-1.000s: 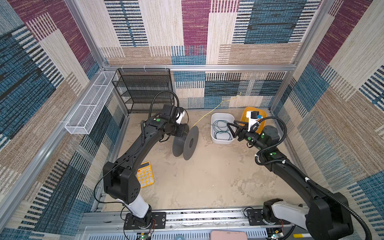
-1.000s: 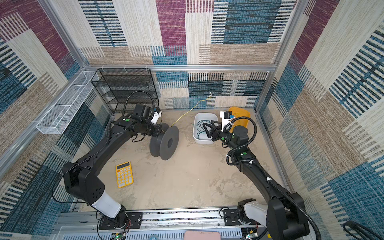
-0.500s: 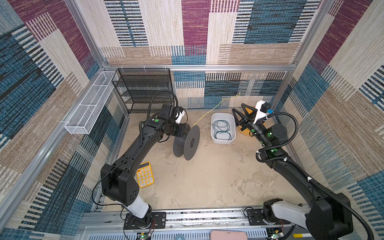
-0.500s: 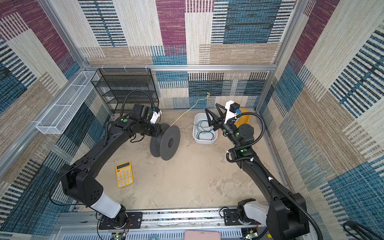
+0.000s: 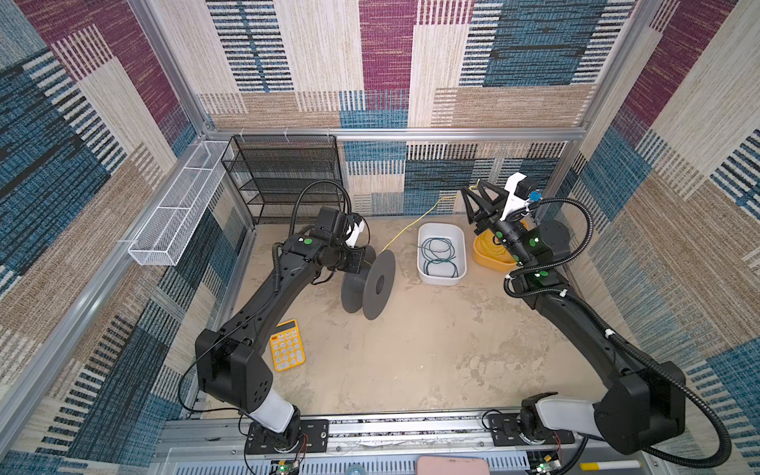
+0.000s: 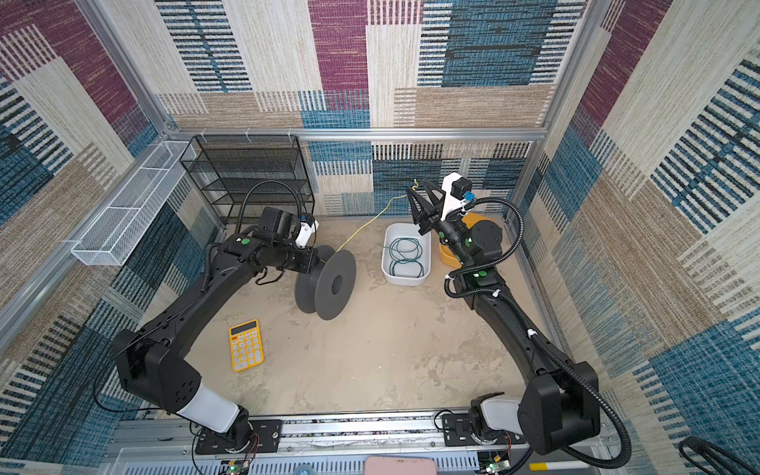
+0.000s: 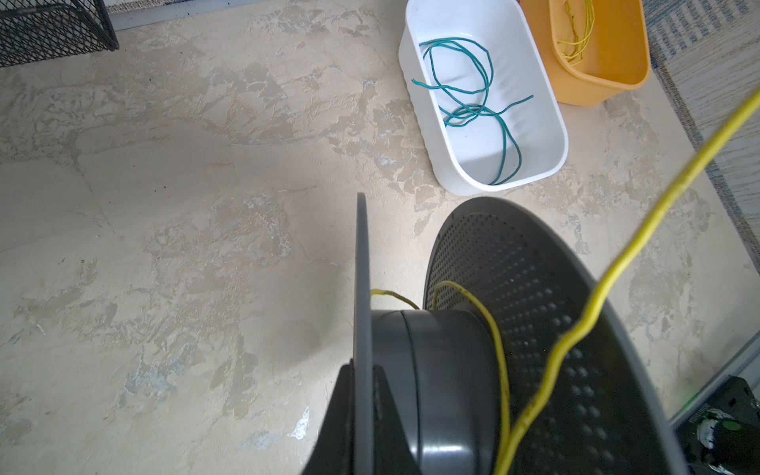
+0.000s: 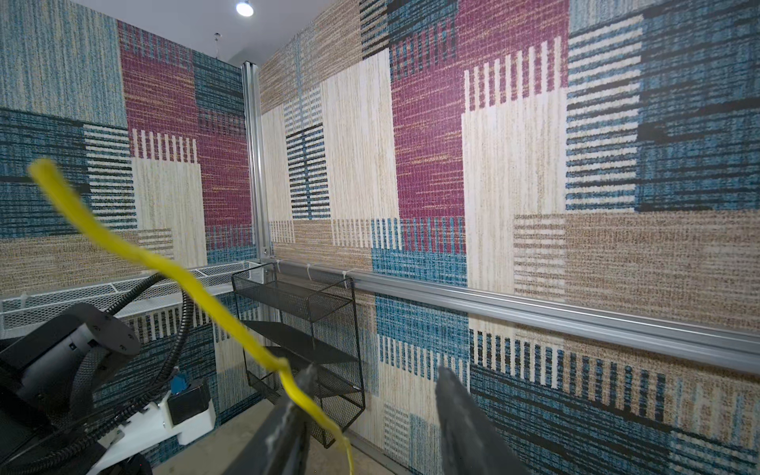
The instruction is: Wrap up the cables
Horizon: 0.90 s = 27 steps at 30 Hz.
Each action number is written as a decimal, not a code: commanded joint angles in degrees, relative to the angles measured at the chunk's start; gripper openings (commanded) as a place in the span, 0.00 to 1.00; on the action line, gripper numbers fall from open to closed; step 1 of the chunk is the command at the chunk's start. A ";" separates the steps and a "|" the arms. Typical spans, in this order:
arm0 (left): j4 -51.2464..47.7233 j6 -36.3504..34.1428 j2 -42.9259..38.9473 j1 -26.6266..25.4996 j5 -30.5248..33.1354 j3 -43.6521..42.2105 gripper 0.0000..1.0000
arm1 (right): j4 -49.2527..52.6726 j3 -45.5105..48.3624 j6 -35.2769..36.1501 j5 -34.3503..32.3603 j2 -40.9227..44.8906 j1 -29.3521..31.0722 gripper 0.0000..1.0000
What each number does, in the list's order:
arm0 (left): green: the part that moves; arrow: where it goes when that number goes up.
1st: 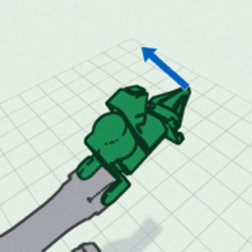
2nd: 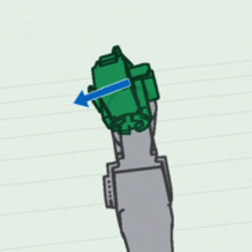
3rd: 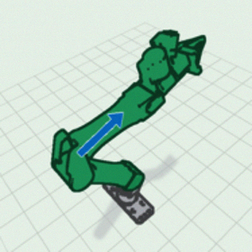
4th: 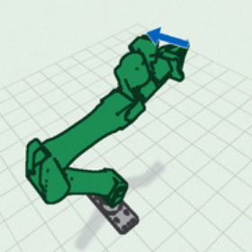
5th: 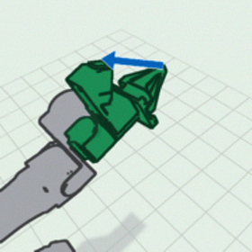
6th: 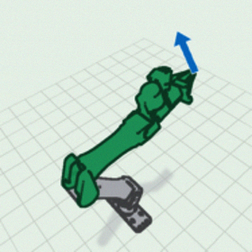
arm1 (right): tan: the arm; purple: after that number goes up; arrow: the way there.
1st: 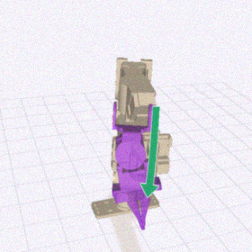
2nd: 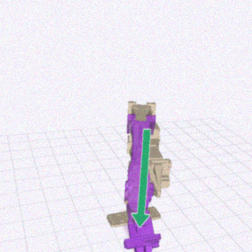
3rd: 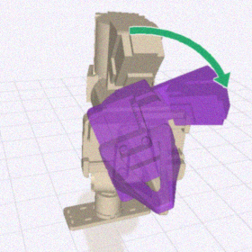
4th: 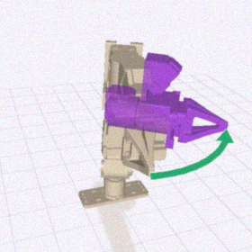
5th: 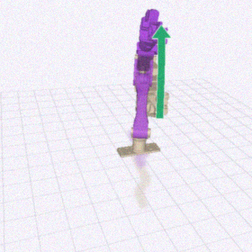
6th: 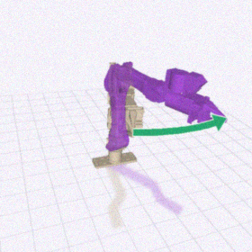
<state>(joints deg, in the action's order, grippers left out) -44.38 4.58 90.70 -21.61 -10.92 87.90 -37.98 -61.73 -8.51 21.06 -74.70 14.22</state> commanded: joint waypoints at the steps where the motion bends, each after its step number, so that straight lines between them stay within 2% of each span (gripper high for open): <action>1: 1.45 1.13 -0.82 0.01 -1.72 -0.40 0.00 | 1.67 -2.32 1.99 1.53 -0.88 0.11 0.44; 3: 1.65 1.13 -0.77 0.06 -1.74 -0.76 0.00 | 1.48 -2.62 1.77 1.71 -1.15 0.10 0.27; 4: 1.76 1.22 -0.78 -0.01 -1.87 -0.86 0.00 | 0.97 -2.51 1.66 1.63 -1.29 0.10 0.22; 12: 1.86 0.66 -1.03 -0.06 -1.92 -1.32 0.00 | 3.27 -5.29 3.16 0.41 -1.79 0.09 0.02; 16: 1.82 -0.17 -3.00 -0.06 -1.61 -3.48 0.00 | 5.43 -7.28 4.16 -7.68 -2.67 0.00 0.00; 21: 1.77 -0.65 -10.32 -0.08 0.39 -9.67 0.00 | 8.84 -12.70 8.12 -21.13 -6.89 -1.09 0.00; 27: -0.86 -1.15 -18.30 0.03 1.64 -15.85 0.00 | 11.27 -18.85 7.76 -29.20 -11.75 -2.95 0.00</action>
<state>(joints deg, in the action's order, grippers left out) -42.46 4.34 74.37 -21.78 -10.85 73.91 -25.43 -78.50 -2.26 1.37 -85.56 11.66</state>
